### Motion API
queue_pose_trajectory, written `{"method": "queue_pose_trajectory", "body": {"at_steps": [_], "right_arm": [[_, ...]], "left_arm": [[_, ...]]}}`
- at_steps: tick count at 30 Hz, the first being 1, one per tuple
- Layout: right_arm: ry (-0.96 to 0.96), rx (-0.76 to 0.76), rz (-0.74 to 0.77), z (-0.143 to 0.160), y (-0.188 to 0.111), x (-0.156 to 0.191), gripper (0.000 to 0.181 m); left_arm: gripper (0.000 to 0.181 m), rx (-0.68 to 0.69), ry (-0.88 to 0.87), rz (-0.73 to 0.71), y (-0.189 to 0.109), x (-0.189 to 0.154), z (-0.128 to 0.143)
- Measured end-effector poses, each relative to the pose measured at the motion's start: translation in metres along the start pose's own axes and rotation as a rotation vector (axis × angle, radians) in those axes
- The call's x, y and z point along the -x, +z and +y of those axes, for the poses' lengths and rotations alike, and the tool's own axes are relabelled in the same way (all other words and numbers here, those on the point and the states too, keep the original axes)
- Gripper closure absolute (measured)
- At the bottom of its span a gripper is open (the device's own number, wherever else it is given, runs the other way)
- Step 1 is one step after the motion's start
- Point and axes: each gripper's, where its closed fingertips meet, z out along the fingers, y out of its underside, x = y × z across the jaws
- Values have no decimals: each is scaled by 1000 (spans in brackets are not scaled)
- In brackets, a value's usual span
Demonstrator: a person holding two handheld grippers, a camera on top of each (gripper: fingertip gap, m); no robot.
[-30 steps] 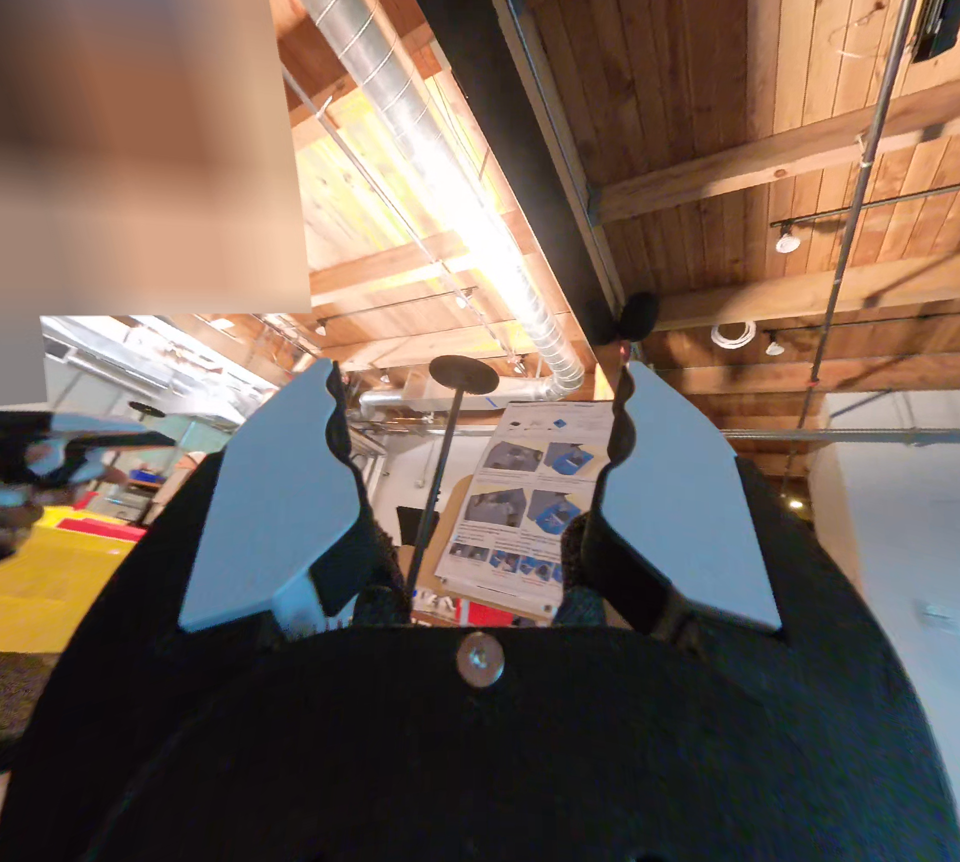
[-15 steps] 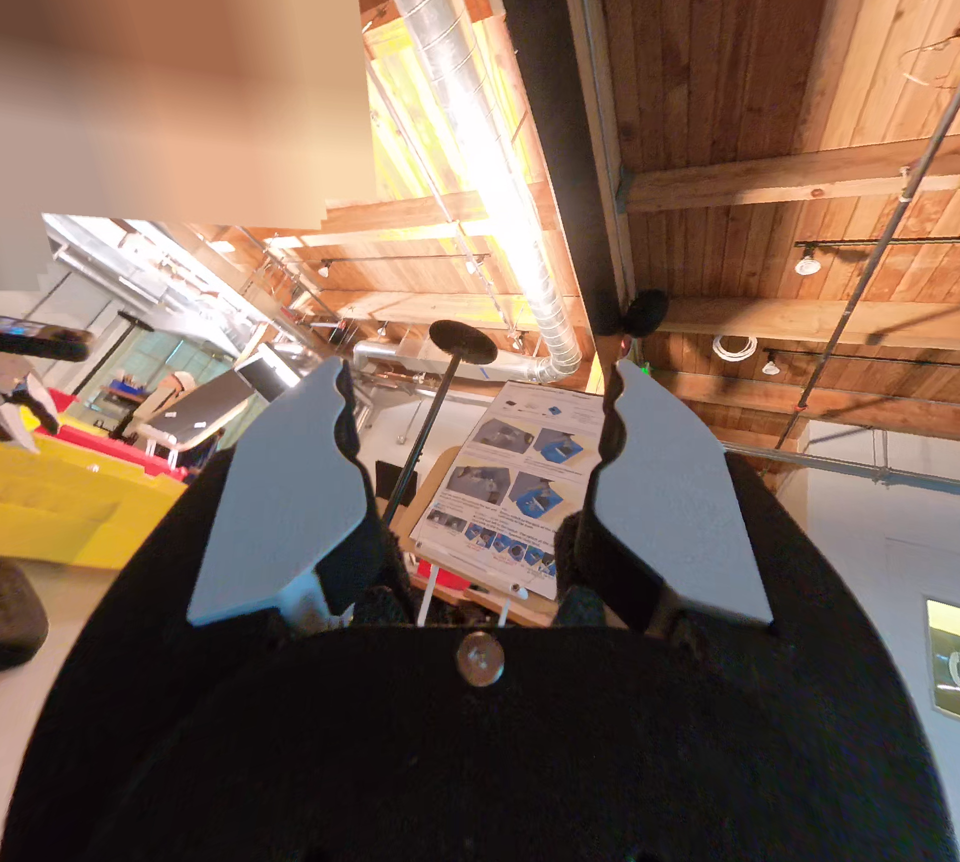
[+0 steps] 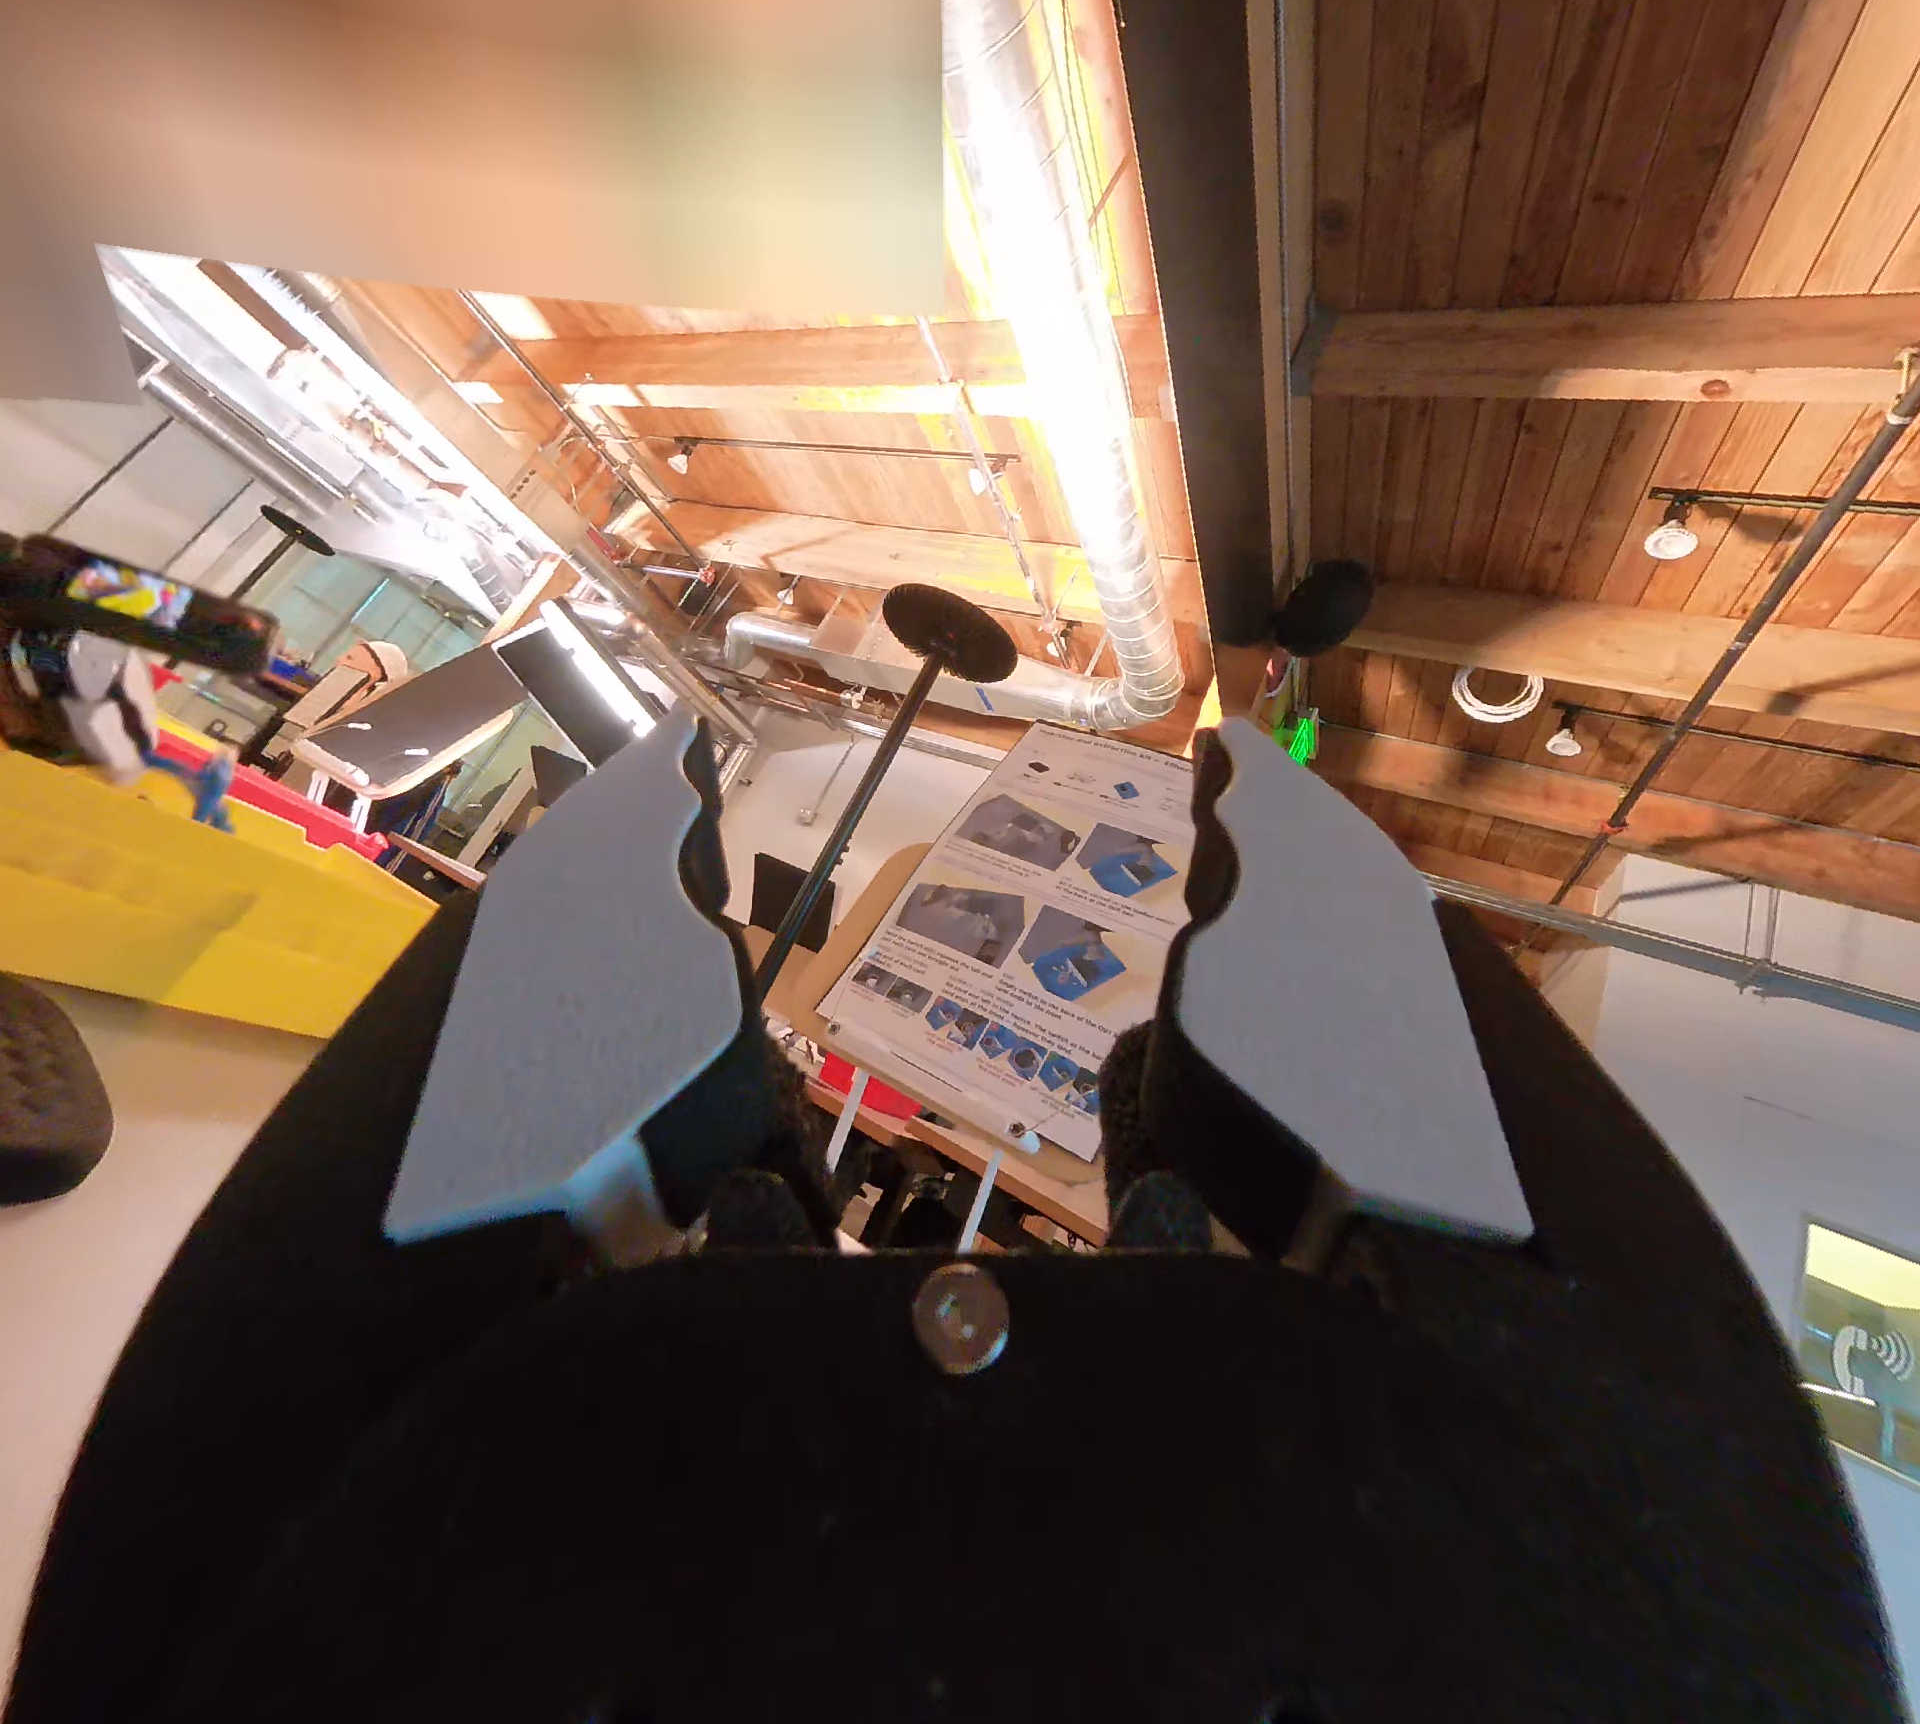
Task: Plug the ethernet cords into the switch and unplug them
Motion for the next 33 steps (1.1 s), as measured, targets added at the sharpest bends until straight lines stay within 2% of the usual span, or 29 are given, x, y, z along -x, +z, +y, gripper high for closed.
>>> {"method": "queue_pose_trajectory", "body": {"at_steps": [4,6,10,14,18,24,28,33], "right_arm": [[-11,26,-23,5,1,6,97],[-35,46,-39,8,3,11,99],[-114,97,-101,14,7,30,102],[-172,138,-197,19,14,59,105],[-229,143,-286,18,21,93,107],[-523,221,-490,45,13,154,113],[-643,238,-552,55,11,178,123],[-669,248,-570,58,11,186,137]], "left_arm": [[173,-170,-151,-220,-59,46,-20],[174,-302,-225,-315,-95,63,-36],[175,-605,-280,-386,-168,59,-82],[175,-781,-227,-315,-213,5,-129],[175,-889,-111,-152,-240,-80,-172],[174,-921,80,149,-259,-210,-201],[175,-908,168,250,-266,-250,-205],[175,-903,194,306,-267,-266,-203]]}}
